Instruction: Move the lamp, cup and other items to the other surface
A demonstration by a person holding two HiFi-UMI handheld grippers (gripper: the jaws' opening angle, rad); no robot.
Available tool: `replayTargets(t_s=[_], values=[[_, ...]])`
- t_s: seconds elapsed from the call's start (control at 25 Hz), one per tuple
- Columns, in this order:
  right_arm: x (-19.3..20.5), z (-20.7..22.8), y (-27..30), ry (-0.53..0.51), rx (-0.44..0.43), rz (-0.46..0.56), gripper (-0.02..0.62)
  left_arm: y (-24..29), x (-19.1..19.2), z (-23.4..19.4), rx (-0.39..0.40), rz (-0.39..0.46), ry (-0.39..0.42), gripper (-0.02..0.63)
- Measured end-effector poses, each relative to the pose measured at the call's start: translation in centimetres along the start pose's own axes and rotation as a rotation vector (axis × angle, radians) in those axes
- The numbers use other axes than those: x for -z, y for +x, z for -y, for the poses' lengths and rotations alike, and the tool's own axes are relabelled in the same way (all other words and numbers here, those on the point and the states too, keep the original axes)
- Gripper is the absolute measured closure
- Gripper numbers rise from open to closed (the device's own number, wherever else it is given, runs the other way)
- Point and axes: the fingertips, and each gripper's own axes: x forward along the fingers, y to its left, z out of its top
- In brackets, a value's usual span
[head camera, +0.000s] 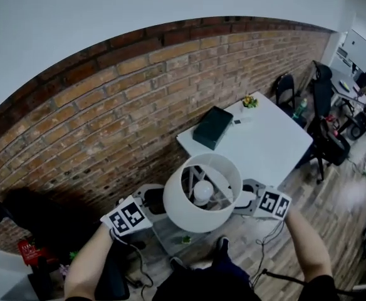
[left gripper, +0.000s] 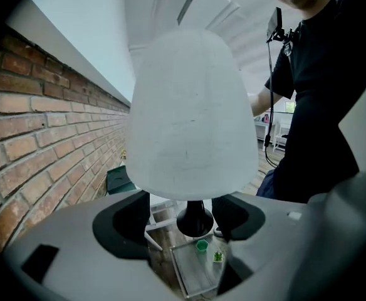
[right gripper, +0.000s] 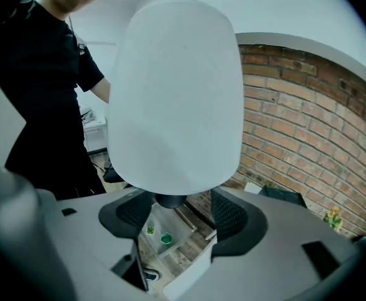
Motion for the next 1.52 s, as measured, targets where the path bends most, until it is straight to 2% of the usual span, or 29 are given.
replayTargets(t_s=[0.28, 0.52, 0.68, 1.04, 1.36, 1.52], values=[[4.6, 5.3, -5.6, 0.02, 0.027, 0.01, 0.296, 8.1, -3.9, -2.1, -0.011, -0.041, 0.019, 0.304], [9.5, 11.9, -10.6, 0.009, 0.02, -0.011, 0.296, 15.7, -8.9, -4.8, -0.031, -0.025, 0.014, 0.304], [12.3, 16.7, -13.3, 0.002, 0.033, -0.019, 0.296, 21.1, -10.8, -7.3, -0.047, -0.041, 0.028, 0.304], [18.0, 24.7, -16.4, 0.017, 0.04, -0.06, 0.302, 30.9, -11.8, -11.7, -0.066, -0.091, 0.017, 0.305], [21.7, 28.9, -16.6, 0.067, 0.069, -0.074, 0.305, 36.2, -10.9, -15.2, -0.034, -0.15, 0.053, 0.305], [23.4, 31.0, -16.1, 0.058, 0.08, -0.1, 0.306, 38.3, -10.6, -16.6, -0.033, -0.159, 0.061, 0.305]])
